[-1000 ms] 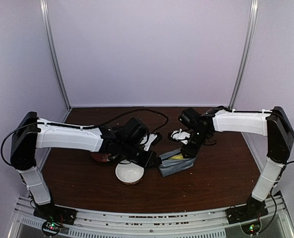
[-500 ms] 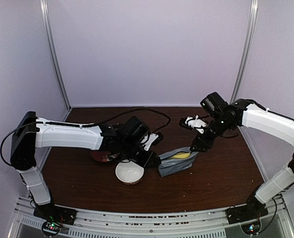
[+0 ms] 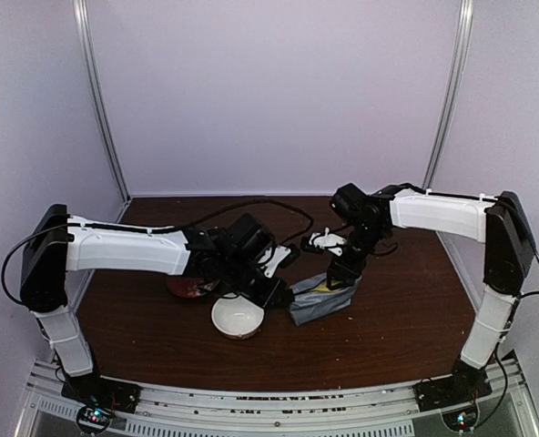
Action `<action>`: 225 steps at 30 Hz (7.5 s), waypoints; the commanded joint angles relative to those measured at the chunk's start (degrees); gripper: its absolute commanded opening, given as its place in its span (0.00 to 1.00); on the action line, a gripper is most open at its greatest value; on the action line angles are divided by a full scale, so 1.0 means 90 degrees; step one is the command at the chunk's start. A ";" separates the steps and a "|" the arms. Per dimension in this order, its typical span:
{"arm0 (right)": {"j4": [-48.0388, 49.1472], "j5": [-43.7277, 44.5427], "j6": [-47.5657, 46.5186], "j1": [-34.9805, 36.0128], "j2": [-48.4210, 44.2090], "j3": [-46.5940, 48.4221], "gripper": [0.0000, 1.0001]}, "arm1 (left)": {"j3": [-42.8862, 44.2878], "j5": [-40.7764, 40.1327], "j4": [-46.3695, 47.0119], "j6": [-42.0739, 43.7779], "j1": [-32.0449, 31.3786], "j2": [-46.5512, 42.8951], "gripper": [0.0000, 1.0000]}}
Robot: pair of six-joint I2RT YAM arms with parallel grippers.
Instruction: Sort the hair-cutting tools
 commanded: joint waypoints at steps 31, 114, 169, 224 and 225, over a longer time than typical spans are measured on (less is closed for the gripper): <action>-0.0865 0.0779 0.0699 0.0117 -0.0863 -0.0831 0.51 | 0.0098 0.0011 -0.0018 0.0772 0.0212 -0.0152 0.00; -0.1597 -0.4129 -0.0309 -0.3194 -0.0788 -0.1175 0.00 | 0.4667 0.0224 -0.1366 0.2414 0.0003 0.3046 0.71; -0.0885 -0.3543 -0.0278 -0.2616 -0.1803 -0.1774 0.00 | 0.1664 -0.0876 0.3595 -0.0833 0.0035 0.1489 0.40; 0.0141 -0.1954 0.0723 -0.2580 -0.2335 -0.2389 0.60 | 0.2555 -0.0451 0.0544 0.1193 -0.0739 0.1532 0.37; 0.0088 -0.2023 0.0703 -0.2565 -0.2217 -0.2312 0.59 | 0.2655 -0.0430 0.0432 0.1193 -0.0739 0.1629 0.37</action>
